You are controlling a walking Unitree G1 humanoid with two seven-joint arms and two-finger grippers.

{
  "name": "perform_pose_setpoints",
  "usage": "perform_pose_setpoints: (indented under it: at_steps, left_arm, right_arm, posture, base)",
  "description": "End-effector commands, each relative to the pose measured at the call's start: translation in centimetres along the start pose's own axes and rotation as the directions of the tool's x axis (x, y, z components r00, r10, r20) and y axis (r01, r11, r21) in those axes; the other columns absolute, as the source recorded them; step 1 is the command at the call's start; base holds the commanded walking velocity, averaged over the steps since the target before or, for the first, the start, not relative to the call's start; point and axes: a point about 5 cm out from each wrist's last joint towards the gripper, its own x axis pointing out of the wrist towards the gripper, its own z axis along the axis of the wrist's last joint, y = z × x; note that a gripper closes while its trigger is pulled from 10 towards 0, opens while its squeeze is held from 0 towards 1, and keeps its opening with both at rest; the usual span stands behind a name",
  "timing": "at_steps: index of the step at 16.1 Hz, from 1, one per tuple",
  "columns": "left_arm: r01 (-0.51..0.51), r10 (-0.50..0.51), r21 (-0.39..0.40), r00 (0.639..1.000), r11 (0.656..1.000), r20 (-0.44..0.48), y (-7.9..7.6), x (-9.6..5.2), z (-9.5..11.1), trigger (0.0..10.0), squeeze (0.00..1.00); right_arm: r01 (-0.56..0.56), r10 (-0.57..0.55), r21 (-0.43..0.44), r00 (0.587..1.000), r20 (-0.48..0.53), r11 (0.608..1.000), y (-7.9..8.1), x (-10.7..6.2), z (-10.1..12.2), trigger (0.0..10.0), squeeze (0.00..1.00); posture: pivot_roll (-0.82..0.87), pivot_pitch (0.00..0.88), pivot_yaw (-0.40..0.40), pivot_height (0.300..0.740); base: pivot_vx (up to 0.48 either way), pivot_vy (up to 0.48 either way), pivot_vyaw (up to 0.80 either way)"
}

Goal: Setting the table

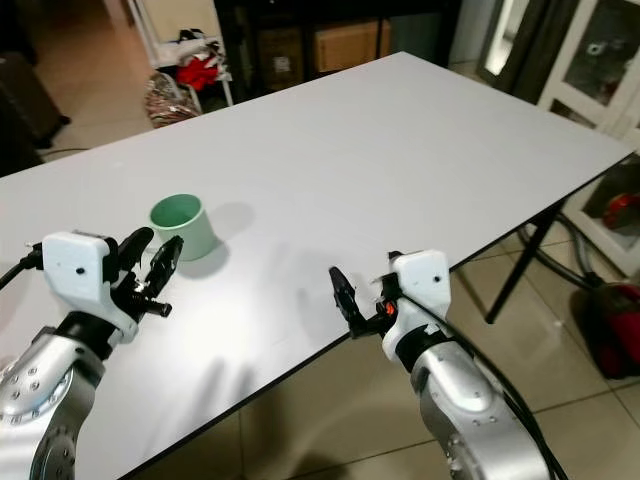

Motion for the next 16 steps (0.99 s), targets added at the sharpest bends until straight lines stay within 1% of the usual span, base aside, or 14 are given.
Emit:
perform_pose_setpoints:
  at_steps: [1, 4, 5, 6, 7, 8, 9, 10, 11, 12, 14, 16]
  left_arm:
    - [-0.037, 0.037, 0.006, 0.999, 0.999, -0.004, 0.2, -0.4, -0.1, 10.0, 0.0]
    - [-0.062, 0.062, -0.017, 0.998, 0.998, -0.003, -0.2, -0.4, 0.2, 10.0, 0.0]
    - [-0.06, 0.059, -0.006, 0.998, 0.998, -0.011, -0.2, -0.4, -0.1, 10.0, 0.0]
    - [-0.07, 0.069, -0.021, 0.997, 0.997, -0.034, -0.2, -0.5, -0.6, 10.0, 0.0]
    - [-0.073, 0.071, -0.045, 0.996, 0.996, -0.047, -0.3, -0.4, -0.7, 10.0, 0.0]
    - [-0.067, 0.066, -0.039, 0.997, 0.997, -0.039, -0.5, -0.4, -0.5, 10.0, 0.0]
    - [-0.057, 0.056, -0.021, 0.997, 0.998, -0.055, -0.5, -0.3, -0.6, 10.0, 0.0]
    - [-0.102, 0.1, -0.022, 0.994, 0.995, -0.052, 0.1, -0.2, -0.3, 10.0, 0.0]
    - [-0.112, 0.111, -0.027, 0.992, 0.993, -0.053, 0.3, -0.2, -0.3, 10.0, 0.0]
    - [-0.122, 0.121, -0.024, 0.991, 0.992, -0.049, 0.3, -0.4, -0.2, 10.0, 0.0]
    - [-0.109, 0.108, -0.018, 0.993, 0.994, -0.055, 0.2, -0.3, -0.4, 10.0, 0.0]
    - [-0.119, 0.117, -0.023, 0.991, 0.993, -0.067, 0.3, -0.1, -0.5, 10.0, 0.0]
  right_arm:
    - [0.004, -0.004, -0.02, 1.0, 0.001, 1.0, 0.3, 0.2, -0.3, 10.0, 0.0]
    - [0.003, -0.003, -0.003, 1.0, -0.012, 1.0, 0.5, 0.1, -0.8, 10.0, 0.0]
    - [-0.018, 0.017, -0.023, 1.0, -0.006, 1.0, 0.7, 0.1, -0.8, 10.0, 0.0]
    - [-0.023, 0.023, -0.022, 1.0, 0.007, 0.999, 0.6, 0.1, -0.5, 10.0, 0.0]
    - [-0.026, 0.026, 0.0, 0.999, 0.023, 1.0, 0.4, 0.1, -0.2, 10.0, 0.0]
    - [-0.028, 0.027, 0.022, 0.999, 0.037, 0.999, 0.2, 0.1, -0.1, 10.0, 0.0]
    - [-0.054, 0.053, 0.023, 0.998, 0.041, 0.998, 0.4, 0.1, -0.1, 10.0, 0.0]
    - [-0.094, 0.093, 0.026, 0.995, 0.046, 0.995, 0.6, 0.2, 0.0, 10.0, 0.0]
    - [-0.101, 0.1, 0.027, 0.994, 0.048, 0.994, 0.7, 0.2, 0.0, 10.0, 0.0]
    - [-0.119, 0.117, 0.046, 0.992, 0.051, 0.992, 0.8, 0.1, 0.2, 10.0, 0.0]
    - [-0.129, 0.126, 0.059, 0.991, 0.054, 0.99, 0.8, 0.2, 0.2, 10.0, 0.0]
    - [-0.127, 0.122, 0.068, 0.99, 0.065, 0.99, 0.7, 0.3, 0.4, 10.0, 0.0]
  posture:
    - [-0.06, 0.024, 0.085, 0.74]
    - [-0.06, 0.025, 0.072, 0.74]
    - [-0.07, 0.03, 0.074, 0.74]
    - [-0.07, 0.025, 0.076, 0.74]
    - [-0.07, 0.027, 0.077, 0.74]
    - [-0.07, 0.026, 0.077, 0.74]
    - [-0.06, 0.024, 0.076, 0.74]
    - [-0.06, 0.024, 0.078, 0.74]
    - [-0.06, 0.024, 0.079, 0.74]
    - [-0.06, 0.03, 0.08, 0.74]
    - [-0.06, 0.018, 0.072, 0.74]
    - [-0.07, 0.019, 0.079, 0.74]
  base:
    - [0.0, -0.356, 0.0]
    - [0.0, -0.455, 0.0]
    - [0.0, -0.322, 0.0]
    - [0.0, 0.0, 0.8]
    - [0.0, 0.0, 0.8]
    - [0.0, 0.0, 0.8]
    - [0.0, 0.0, 0.8]
    - [0.0, 0.0, 0.8]
    - [0.0, 0.0, 0.8]
    - [0.0, 0.0, 0.8]
    - [0.0, 0.0, 0.8]
    - [0.0, 0.0, 0.8]
